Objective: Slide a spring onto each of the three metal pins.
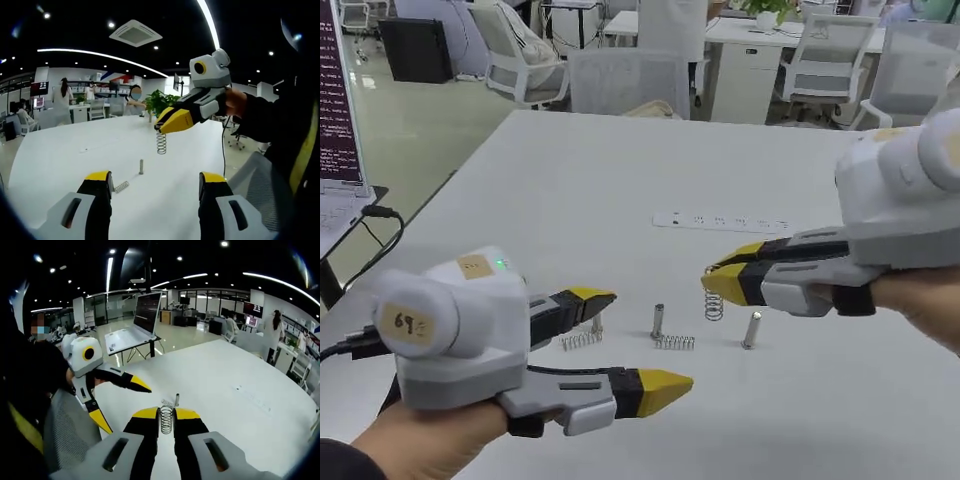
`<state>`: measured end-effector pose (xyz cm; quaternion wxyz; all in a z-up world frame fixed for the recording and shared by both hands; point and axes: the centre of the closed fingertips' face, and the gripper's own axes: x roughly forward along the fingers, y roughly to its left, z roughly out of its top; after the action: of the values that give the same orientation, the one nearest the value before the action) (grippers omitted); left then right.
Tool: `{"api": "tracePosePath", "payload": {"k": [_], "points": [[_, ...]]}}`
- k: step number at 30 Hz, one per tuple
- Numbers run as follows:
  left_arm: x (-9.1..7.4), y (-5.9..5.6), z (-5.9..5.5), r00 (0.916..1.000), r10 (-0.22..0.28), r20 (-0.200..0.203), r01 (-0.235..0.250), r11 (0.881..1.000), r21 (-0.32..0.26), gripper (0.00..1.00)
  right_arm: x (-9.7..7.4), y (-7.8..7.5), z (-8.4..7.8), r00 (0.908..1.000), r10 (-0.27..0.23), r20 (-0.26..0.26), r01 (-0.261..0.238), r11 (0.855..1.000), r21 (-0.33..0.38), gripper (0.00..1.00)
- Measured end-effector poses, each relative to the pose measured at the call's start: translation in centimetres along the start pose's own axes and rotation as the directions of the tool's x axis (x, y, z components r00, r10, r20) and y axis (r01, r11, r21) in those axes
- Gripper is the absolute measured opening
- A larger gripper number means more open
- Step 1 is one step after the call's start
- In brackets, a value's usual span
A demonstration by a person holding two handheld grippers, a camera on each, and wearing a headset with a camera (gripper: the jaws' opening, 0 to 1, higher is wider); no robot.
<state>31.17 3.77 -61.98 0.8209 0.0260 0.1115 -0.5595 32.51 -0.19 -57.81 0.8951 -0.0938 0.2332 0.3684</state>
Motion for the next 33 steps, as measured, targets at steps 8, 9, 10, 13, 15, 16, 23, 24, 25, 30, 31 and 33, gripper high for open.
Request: {"api": "tracePosePath", "payload": {"k": [8, 9, 10, 13, 15, 16, 23, 24, 25, 30, 31, 33], "points": [[-0.4, -0.2, 0.1, 0.9999, 0.002, 0.011, -0.002, 1.000, -0.007, 0.67, -1.3, -5.0, -0.9, 0.9925, -0.118, 0.032, 0.117, 0.992, 0.041, 0.08], [-0.5, -0.1, 0.1, 0.9999, 0.005, 0.013, -0.005, 1.000, -0.008, 0.68, -1.4, -5.7, -1.1, 0.9909, -0.131, 0.032, 0.129, 0.990, 0.052, 0.08], [-0.7, -0.1, 0.2, 0.9998, 0.007, 0.016, -0.007, 1.000, -0.011, 0.68, -1.6, -6.6, -1.1, 0.9889, -0.143, 0.040, 0.140, 0.988, 0.065, 0.08], [-1.2, 0.1, 0.4, 0.9993, 0.016, 0.032, -0.015, 1.000, -0.025, 0.68, -1.7, -8.6, -1.6, 0.9832, -0.176, 0.051, 0.171, 0.982, 0.079, 0.08], [-1.5, 0.2, 0.5, 0.9988, 0.022, 0.044, -0.020, 0.999, -0.035, 0.68, -1.5, -9.7, -2.2, 0.9802, -0.192, 0.048, 0.187, 0.978, 0.095, 0.08], [-1.6, 0.1, 0.6, 0.9985, 0.024, 0.049, -0.022, 0.999, -0.036, 0.68, -1.3, -10.1, -2.5, 0.9792, -0.198, 0.044, 0.193, 0.976, 0.102, 0.08], [-2.5, 0.4, 1.2, 0.9957, 0.045, 0.082, -0.041, 0.998, -0.045, 0.71, 0.2, -11.9, -4.4, 0.9767, -0.210, 0.042, 0.203, 0.970, 0.130, 0.08], [-2.6, 0.5, 1.1, 0.9956, 0.049, 0.080, -0.046, 0.998, -0.044, 0.72, 0.4, -12.0, -4.6, 0.9769, -0.210, 0.040, 0.203, 0.970, 0.131, 0.08], [-2.7, 0.7, 1.0, 0.9952, 0.056, 0.080, -0.053, 0.998, -0.041, 0.72, 0.7, -12.1, -4.9, 0.9771, -0.210, 0.034, 0.204, 0.970, 0.133, 0.08], [-3.2, 1.6, -0.6, 0.9971, 0.067, 0.036, -0.066, 0.998, -0.015, 0.75, 1.7, -12.8, -5.9, 0.9763, -0.216, 0.018, 0.211, 0.968, 0.139, 0.08], [-3.3, 1.9, -0.9, 0.9969, 0.074, 0.026, -0.074, 0.997, -0.011, 0.75, 1.8, -12.8, -5.9, 0.9760, -0.217, 0.019, 0.212, 0.968, 0.137, 0.08], [-3.6, 2.4, -1.5, 0.9967, 0.076, 0.027, -0.076, 0.997, -0.017, 0.76, 2.0, -13.0, -6.0, 0.9763, -0.215, 0.024, 0.210, 0.967, 0.143, 0.08]]}}
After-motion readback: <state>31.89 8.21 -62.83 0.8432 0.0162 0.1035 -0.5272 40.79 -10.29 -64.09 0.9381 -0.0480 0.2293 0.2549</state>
